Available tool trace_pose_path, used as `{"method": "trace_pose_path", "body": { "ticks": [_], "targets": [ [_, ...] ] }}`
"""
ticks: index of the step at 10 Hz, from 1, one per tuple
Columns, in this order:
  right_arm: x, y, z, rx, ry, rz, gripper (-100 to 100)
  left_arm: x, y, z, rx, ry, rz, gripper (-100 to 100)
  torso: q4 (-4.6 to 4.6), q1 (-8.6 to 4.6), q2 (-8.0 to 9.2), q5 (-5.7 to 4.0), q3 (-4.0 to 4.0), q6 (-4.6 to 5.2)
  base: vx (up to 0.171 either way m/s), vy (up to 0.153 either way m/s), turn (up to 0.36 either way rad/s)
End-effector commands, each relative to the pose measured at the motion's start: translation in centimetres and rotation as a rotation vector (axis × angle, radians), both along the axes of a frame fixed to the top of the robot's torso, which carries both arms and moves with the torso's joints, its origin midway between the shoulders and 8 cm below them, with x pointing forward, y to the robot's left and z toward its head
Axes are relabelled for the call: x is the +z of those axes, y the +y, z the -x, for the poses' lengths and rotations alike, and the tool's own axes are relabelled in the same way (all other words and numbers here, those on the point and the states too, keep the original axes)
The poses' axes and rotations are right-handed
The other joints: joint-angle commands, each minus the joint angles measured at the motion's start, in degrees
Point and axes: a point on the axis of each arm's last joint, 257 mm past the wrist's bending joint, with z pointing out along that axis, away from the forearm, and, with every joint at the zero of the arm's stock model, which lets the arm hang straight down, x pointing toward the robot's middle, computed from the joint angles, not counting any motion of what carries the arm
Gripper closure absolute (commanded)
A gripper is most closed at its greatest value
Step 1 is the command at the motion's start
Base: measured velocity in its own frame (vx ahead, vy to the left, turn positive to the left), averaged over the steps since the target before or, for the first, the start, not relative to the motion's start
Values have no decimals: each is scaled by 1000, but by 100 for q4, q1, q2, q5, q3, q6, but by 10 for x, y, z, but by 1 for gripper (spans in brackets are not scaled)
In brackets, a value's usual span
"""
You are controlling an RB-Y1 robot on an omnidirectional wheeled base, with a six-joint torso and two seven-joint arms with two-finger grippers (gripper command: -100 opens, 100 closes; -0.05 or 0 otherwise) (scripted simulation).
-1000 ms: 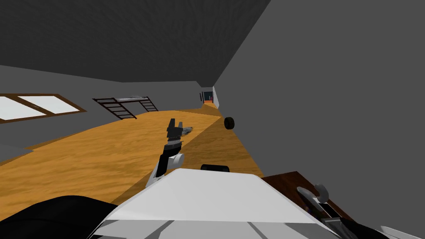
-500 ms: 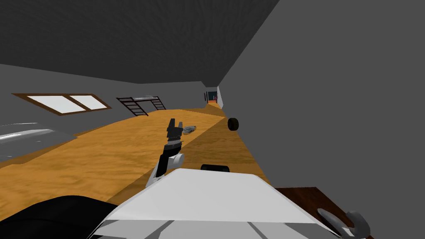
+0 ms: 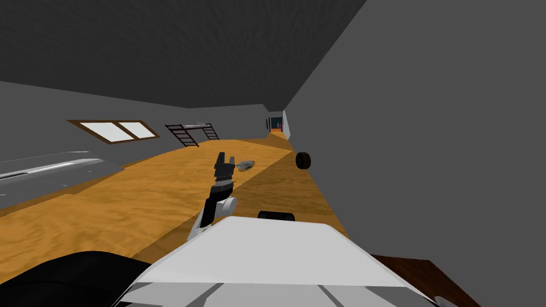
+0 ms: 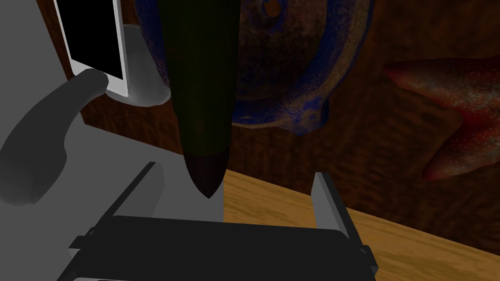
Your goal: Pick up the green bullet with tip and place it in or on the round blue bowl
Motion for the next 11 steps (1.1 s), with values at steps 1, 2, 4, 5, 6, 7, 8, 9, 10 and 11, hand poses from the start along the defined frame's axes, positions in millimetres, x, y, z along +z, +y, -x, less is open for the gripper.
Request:
{"method": "trace_pose_path", "body": {
  "ticks": [1,2,4,5,6,7,8,9,10,11],
  "targets": [
    [4,-3,20,-25,-2,5,-100,0,0,0,0,0,0,0,0,0,0,0,0,0,29,11,163],
    [5,-4,24,-29,1,6,-100,0,0,0,0,0,0,0,-1,-2,-1,1,-1,6,15,1,-4],
    [7,-1,56,-65,-1,0,-100,0,0,0,0,0,0,0,0,0,-2,0,-1,-2,32,12,222],
    [10,-2,63,-73,5,5,-100,0,0,0,0,0,0,0,-1,-1,-2,2,-2,6,15,-1,-26],
    [8,9,84,-110,-3,-13,-100,0,0,0,0,0,0,0,0,-3,3,0,1,8,21,16,266],
    [16,2,99,-115,8,2,-100,0,0,0,0,0,0,0,0,0,1,1,1,-1,26,7,176],
    [17,5,104,-121,9,-3,-100,0,0,0,0,0,0,0,-1,-1,1,2,0,7,17,-1,-30],
    [19,1,107,-123,15,7,-100,0,0,0,0,0,0,0,0,-3,5,1,2,9,6,2,-36],
    [21,14,138,-170,15,-8,-100,0,0,0,0,0,0,0,1,-4,7,0,3,6,25,12,266],
    [27,8,144,-167,23,3,-100,0,0,0,0,0,0,0,1,-2,2,0,1,1,30,7,184]
  ]
}}
